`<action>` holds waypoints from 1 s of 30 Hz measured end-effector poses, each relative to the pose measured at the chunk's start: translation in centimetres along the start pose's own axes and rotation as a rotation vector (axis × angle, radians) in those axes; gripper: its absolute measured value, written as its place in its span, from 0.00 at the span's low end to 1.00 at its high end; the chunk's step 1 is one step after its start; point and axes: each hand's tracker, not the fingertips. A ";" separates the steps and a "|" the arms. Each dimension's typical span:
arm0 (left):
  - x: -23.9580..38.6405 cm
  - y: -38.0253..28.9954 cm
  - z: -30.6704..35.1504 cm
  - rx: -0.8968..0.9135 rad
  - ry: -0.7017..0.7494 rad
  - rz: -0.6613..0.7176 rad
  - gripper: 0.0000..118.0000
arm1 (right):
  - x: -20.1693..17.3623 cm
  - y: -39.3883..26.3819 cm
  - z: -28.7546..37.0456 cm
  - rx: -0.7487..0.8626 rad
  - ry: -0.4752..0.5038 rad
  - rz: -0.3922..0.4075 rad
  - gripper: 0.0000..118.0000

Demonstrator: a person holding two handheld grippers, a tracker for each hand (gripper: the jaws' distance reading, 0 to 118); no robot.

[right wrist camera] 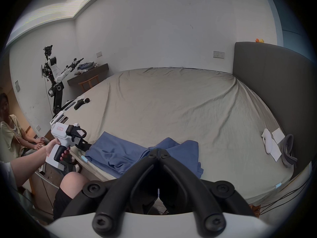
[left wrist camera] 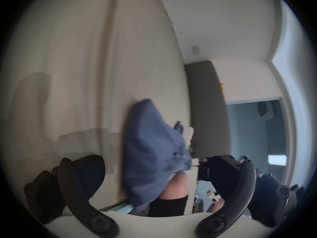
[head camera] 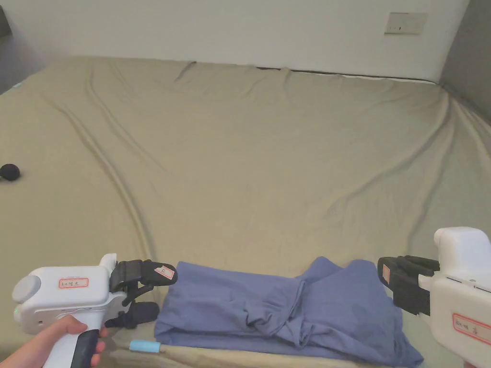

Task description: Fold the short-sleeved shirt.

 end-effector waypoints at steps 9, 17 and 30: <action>1.0 1.1 -4.0 -0.118 0.059 -0.135 1.00 | -0.8 0.0 -0.5 -0.007 -0.002 0.007 0.01; -1.4 0.7 -3.8 -0.028 0.153 0.012 0.12 | -1.1 -0.7 -1.3 -0.036 0.006 0.013 0.01; 4.0 2.9 9.0 0.106 0.388 -0.149 0.12 | 0.4 -0.8 -0.3 -0.013 0.002 -0.008 0.01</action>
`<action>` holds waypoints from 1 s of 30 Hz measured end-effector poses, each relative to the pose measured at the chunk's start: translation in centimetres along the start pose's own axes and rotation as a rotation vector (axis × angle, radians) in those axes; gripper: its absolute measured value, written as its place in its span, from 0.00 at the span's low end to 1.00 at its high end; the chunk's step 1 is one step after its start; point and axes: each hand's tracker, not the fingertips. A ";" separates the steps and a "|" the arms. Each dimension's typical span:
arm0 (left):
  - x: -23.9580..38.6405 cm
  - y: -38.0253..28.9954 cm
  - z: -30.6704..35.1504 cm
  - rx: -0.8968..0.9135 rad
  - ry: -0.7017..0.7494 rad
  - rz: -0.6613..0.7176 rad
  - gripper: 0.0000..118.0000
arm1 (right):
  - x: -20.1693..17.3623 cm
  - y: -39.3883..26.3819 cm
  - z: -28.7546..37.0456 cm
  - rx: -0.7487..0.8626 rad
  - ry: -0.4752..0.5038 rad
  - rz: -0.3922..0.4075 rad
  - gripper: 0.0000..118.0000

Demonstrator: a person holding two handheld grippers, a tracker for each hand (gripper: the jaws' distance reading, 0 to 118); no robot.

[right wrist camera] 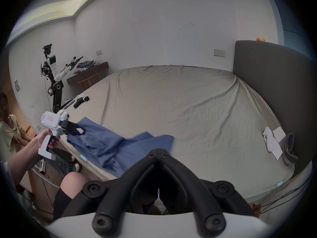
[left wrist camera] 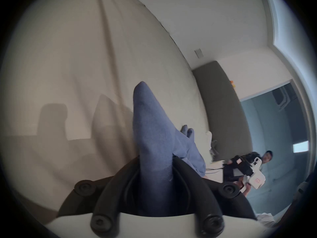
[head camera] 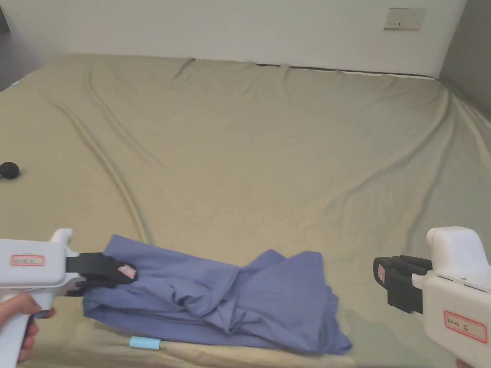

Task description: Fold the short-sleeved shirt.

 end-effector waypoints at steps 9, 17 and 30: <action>4.3 0.8 3.4 0.000 0.020 -0.073 0.12 | 0.4 -0.6 0.0 -0.003 0.021 -0.010 0.01; 16.8 -1.1 -5.7 -0.110 0.014 -0.256 0.12 | 0.9 -0.4 1.2 0.024 0.035 -0.007 0.01; 19.8 -6.4 -23.4 -0.246 0.228 -0.337 0.13 | 3.4 -1.2 3.0 0.046 0.036 -0.045 0.01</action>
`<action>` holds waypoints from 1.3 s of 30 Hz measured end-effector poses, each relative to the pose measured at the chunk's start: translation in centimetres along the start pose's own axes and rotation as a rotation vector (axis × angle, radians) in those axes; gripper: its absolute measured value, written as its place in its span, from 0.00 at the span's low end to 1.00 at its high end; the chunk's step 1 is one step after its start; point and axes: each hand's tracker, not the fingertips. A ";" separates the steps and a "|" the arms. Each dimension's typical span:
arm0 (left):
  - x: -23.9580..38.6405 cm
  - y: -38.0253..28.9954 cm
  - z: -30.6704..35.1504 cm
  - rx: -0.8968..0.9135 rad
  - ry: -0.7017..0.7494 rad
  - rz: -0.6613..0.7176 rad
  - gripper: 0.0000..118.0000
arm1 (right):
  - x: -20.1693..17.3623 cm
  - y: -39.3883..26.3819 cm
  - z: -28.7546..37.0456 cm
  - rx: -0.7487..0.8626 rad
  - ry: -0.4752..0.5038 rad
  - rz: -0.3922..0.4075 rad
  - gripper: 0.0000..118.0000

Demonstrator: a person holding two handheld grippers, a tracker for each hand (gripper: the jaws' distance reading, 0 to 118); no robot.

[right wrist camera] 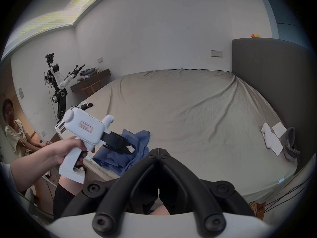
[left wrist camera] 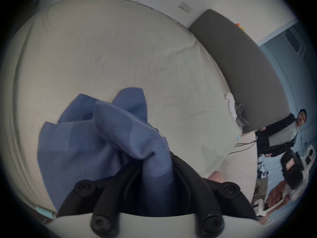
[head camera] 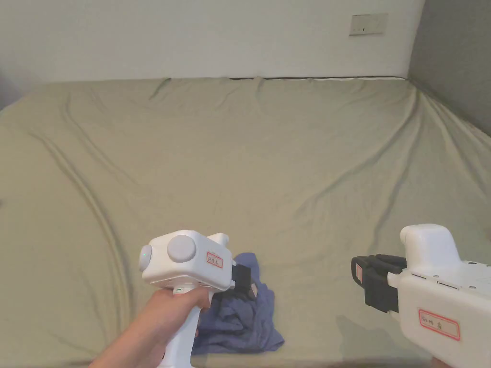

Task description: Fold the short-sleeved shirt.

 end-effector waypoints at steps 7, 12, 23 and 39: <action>-0.8 0.0 4.2 0.036 -0.268 0.156 0.89 | 1.0 -0.2 0.5 0.002 -0.019 -0.017 0.01; -1.7 -2.0 12.4 0.346 -0.146 -0.041 0.60 | 1.1 -0.3 0.8 0.004 -0.029 -0.018 0.01; 2.0 -4.6 0.1 0.128 0.074 -0.209 0.00 | 1.0 -1.1 1.2 -0.013 -0.046 -0.020 0.01; 5.2 -5.9 8.1 0.346 -0.053 -0.437 0.00 | 0.9 0.5 -0.9 -0.036 -0.051 0.028 0.01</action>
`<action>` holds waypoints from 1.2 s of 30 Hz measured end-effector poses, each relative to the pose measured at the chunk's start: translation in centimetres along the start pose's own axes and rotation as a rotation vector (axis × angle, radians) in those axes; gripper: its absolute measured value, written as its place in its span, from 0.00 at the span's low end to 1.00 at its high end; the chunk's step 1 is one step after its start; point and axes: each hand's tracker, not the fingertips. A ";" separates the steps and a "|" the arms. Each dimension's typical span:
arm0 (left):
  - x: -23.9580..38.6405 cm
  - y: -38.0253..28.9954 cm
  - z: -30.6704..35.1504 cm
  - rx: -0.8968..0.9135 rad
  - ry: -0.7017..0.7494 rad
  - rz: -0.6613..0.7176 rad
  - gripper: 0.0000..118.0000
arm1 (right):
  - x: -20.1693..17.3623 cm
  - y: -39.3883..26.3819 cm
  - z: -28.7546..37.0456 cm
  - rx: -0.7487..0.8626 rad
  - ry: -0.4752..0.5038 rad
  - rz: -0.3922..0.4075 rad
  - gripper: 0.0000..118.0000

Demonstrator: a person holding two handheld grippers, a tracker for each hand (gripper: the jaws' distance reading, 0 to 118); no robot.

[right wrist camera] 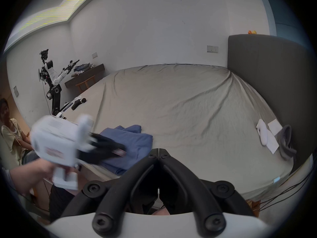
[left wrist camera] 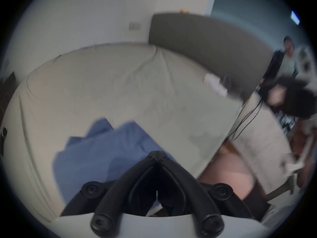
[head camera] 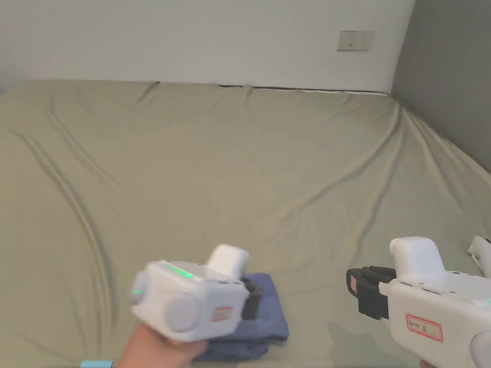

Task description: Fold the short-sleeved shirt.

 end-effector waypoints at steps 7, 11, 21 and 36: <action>-6.3 -0.3 13.9 0.228 0.265 0.059 0.00 | -0.9 1.9 -2.1 -0.001 -0.007 0.054 0.01; -7.9 -2.1 16.0 0.250 0.264 0.099 0.00 | -1.7 2.4 -5.2 -0.017 0.135 0.028 0.01; -9.2 -4.7 15.4 0.175 0.276 0.173 0.00 | 1.4 -4.4 -23.7 -0.406 0.670 -0.501 0.01; -16.9 -8.0 6.9 -0.048 -0.339 0.719 1.00 | 1.8 -6.3 -25.1 -0.439 0.652 -0.539 0.01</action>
